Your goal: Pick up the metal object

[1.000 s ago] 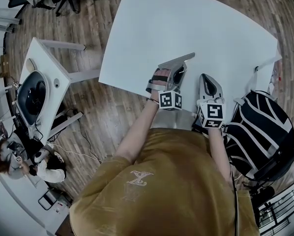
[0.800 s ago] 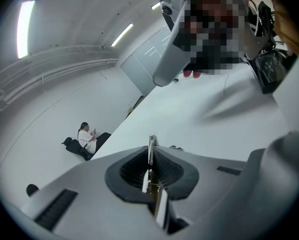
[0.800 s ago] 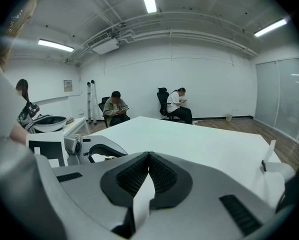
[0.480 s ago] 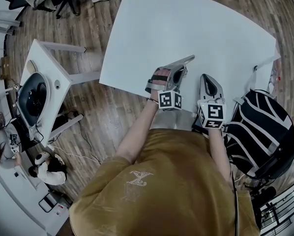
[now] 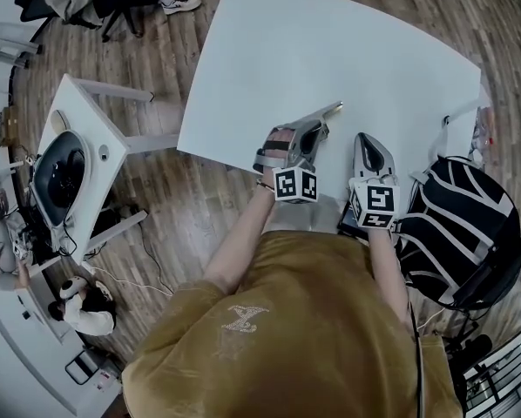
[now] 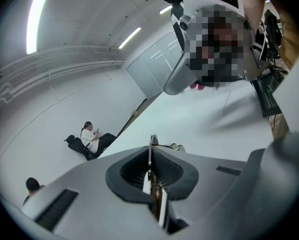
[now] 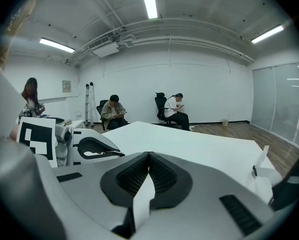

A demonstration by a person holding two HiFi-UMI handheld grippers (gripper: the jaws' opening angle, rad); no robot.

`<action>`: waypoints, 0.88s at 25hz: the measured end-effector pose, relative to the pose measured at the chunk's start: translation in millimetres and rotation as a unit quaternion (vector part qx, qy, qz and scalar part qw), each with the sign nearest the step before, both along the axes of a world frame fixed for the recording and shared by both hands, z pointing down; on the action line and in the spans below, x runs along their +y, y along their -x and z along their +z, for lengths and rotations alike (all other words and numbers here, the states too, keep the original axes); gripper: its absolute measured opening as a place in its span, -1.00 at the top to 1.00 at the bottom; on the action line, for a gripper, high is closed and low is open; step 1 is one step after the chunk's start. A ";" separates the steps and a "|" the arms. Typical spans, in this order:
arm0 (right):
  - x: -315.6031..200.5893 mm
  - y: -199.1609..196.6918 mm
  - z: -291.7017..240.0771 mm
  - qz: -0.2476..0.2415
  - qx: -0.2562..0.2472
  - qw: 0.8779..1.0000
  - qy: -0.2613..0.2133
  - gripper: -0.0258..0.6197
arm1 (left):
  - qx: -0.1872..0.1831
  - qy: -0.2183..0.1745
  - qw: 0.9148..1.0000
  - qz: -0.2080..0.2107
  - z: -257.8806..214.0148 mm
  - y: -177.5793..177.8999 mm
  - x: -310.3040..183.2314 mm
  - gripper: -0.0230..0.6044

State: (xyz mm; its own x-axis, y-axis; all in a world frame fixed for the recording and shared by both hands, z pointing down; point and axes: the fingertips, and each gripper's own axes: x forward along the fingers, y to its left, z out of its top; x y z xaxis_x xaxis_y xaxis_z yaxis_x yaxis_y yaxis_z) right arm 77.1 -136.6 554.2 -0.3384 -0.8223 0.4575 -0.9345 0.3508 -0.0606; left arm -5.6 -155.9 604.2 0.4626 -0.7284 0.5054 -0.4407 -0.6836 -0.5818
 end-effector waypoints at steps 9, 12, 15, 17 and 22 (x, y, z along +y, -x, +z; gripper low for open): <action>13.0 -8.1 -38.2 0.022 -0.026 0.999 -0.040 0.90 | 0.098 -0.043 0.992 -0.067 -72.1 19.3 9.6 0.88; 13.6 -11.3 -52.0 0.030 -0.033 0.997 -0.057 0.90 | 0.133 -0.056 0.986 -0.087 -99.5 25.5 12.7 0.88; 11.4 -17.0 -67.6 0.036 -0.036 0.996 -0.079 0.90 | 0.159 -0.066 0.980 -0.098 -120.2 26.2 18.3 0.88; 9.7 -20.4 -77.7 0.039 -0.038 0.994 -0.093 0.90 | 0.171 -0.071 0.977 -0.102 -129.2 25.7 21.4 0.88; 6.1 -19.9 -94.6 0.037 -0.032 0.992 -0.116 0.90 | 0.190 -0.081 0.972 -0.111 -145.2 25.4 22.3 0.88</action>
State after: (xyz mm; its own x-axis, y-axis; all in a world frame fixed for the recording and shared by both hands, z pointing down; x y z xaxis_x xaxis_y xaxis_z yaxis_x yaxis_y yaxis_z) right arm 97.1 -130.5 459.6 -0.2961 -0.9264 0.2327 -0.9548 0.2935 -0.0466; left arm -31.0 -133.6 459.0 0.4156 -0.8877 0.1983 -0.7712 -0.4595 -0.4405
